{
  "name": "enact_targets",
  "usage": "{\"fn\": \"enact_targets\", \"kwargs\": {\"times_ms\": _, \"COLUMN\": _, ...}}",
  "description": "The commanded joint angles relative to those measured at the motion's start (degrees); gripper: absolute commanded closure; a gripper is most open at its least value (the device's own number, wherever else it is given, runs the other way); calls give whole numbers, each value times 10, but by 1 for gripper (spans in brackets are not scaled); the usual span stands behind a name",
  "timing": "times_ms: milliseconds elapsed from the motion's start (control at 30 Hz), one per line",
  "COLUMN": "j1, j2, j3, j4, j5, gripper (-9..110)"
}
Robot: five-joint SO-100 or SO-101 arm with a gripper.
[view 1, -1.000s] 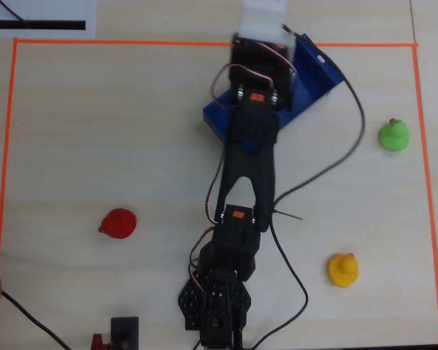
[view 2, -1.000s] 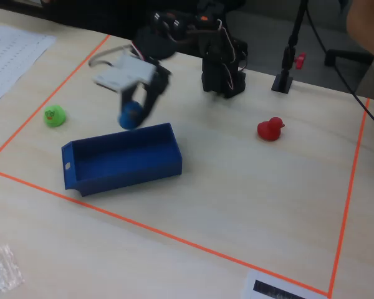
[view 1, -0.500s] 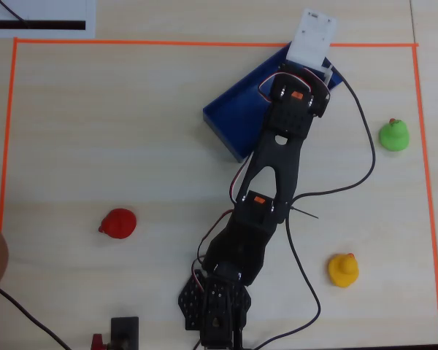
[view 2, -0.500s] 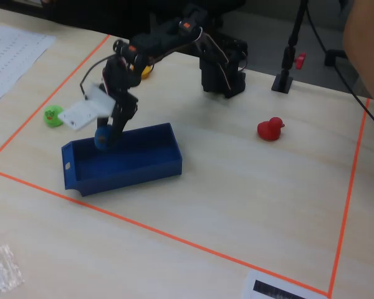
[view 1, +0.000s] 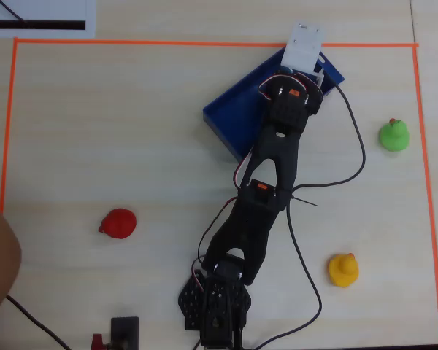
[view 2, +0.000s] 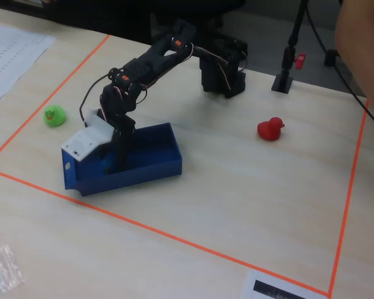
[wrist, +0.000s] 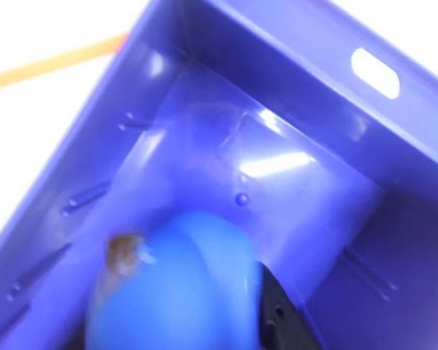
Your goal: Grasp blue duck and put it into box.
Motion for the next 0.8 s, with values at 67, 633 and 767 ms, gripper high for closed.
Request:
{"fn": "enact_targets", "kwargs": {"times_ms": 67, "j1": 15, "j2": 123, "j3": 47, "j4": 40, "j5": -24, "gripper": 59}}
{"fn": "enact_targets", "kwargs": {"times_ms": 633, "j1": -167, "j2": 1129, "j3": 1051, "j4": 43, "j5": -5, "gripper": 101}}
{"fn": "enact_targets", "kwargs": {"times_ms": 767, "j1": -203, "j2": 1274, "j3": 1186, "j4": 95, "j5": -18, "gripper": 101}}
